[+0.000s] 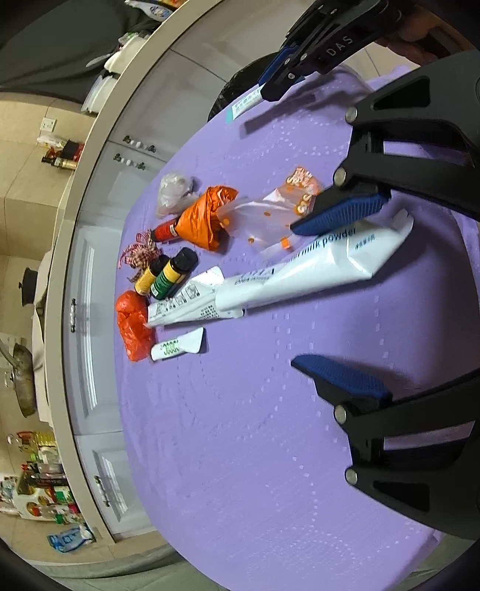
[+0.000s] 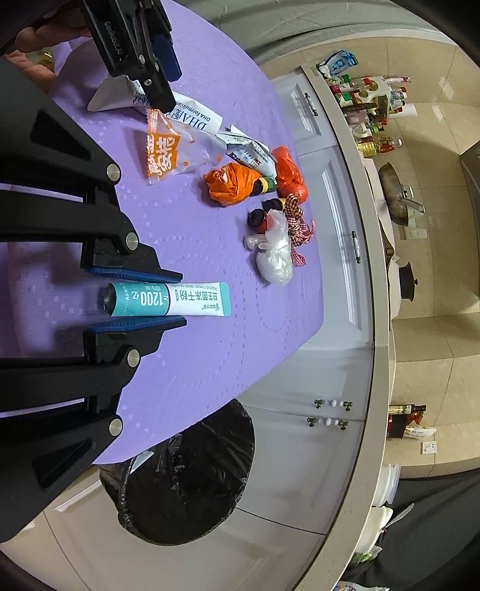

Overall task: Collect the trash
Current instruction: 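Move back to the table and grasp the teal toothpaste tube with the right tool, then grasp the white DHA milk powder tube with the left tool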

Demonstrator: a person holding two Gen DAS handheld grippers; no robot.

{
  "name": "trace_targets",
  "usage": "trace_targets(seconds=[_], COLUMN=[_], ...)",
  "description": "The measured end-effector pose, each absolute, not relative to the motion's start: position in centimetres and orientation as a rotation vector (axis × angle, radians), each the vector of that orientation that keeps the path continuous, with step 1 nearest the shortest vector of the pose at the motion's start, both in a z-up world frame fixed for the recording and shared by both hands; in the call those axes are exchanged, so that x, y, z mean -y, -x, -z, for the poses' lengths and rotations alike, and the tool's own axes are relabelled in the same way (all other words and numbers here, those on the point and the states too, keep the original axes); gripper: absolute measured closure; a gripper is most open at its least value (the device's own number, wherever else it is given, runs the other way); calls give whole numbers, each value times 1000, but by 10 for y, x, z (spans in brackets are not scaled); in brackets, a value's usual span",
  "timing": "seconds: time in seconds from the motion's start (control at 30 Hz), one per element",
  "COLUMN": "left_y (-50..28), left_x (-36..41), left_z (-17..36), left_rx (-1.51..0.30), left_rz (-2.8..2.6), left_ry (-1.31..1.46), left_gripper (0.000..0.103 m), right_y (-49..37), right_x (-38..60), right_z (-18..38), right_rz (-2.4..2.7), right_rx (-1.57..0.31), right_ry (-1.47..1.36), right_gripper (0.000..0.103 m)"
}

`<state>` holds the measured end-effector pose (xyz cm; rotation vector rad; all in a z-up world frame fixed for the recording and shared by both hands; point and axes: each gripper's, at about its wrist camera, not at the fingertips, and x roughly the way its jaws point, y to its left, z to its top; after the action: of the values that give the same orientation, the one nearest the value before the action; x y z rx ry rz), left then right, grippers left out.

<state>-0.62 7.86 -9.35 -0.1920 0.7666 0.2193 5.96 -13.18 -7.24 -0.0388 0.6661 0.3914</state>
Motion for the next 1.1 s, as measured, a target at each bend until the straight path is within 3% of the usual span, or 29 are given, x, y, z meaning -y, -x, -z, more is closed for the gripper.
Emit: trace_targets(seconds=[0.13,0.2,0.6,0.83,1.1], left_y=[8,9,11,19,32], left_x=[-74,-73,-72,-78,-86], left_z=[93,93,95,93,79], left_rx=[-760,-759,-754,-737,-683], left_rz=[-180,-165,-151,-160,-184], left_ry=[180,179,197,185,180], left_gripper=[66,72,68,81,88], right_y=[-58,-56,-55,-53,-51], right_x=[130,130,129,129,126], right_z=[71,70,70,71,69], right_rz=[-393,-393,-391,-395,-395], right_rx=[-661,-657,-659,-655,-645], right_ry=[41,43,48,49,54], right_gripper=[84,84,84,84,84])
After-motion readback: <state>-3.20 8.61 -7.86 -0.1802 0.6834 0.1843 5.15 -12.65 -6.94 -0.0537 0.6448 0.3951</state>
